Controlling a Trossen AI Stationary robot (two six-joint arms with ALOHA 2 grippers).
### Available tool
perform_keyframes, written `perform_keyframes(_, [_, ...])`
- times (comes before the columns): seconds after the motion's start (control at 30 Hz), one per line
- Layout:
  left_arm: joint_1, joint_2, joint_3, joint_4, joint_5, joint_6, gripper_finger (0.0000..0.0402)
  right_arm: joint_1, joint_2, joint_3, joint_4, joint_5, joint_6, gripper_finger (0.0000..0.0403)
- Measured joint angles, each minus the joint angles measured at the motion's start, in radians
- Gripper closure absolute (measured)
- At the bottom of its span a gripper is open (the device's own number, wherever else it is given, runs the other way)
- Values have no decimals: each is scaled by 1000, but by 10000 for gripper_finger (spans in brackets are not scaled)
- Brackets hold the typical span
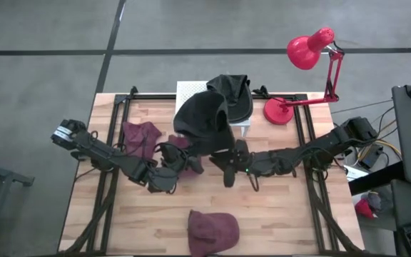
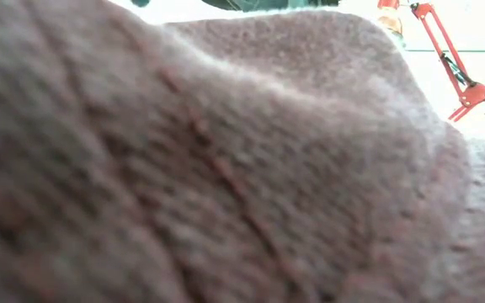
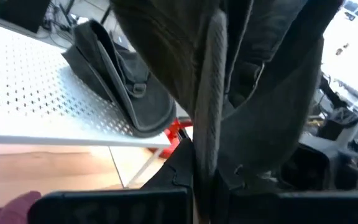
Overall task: Pick & Place hat
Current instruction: Stack the black cap on the black caps on the shelf
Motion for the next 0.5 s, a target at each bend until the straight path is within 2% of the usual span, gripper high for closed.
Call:
perform_keyframes(0.1, [-2,1,-1,6,9,-1,385,0,-1,-6,0,16,47,316])
perform_keyframes(0.4, [-15,1,-3,25,10,-3,385,0,-12,-8,12,16,44,330])
perform_keyframes(0.5, [-17,-2,-3,33,12,-3,385,0,-14,-8,0,6,116,327])
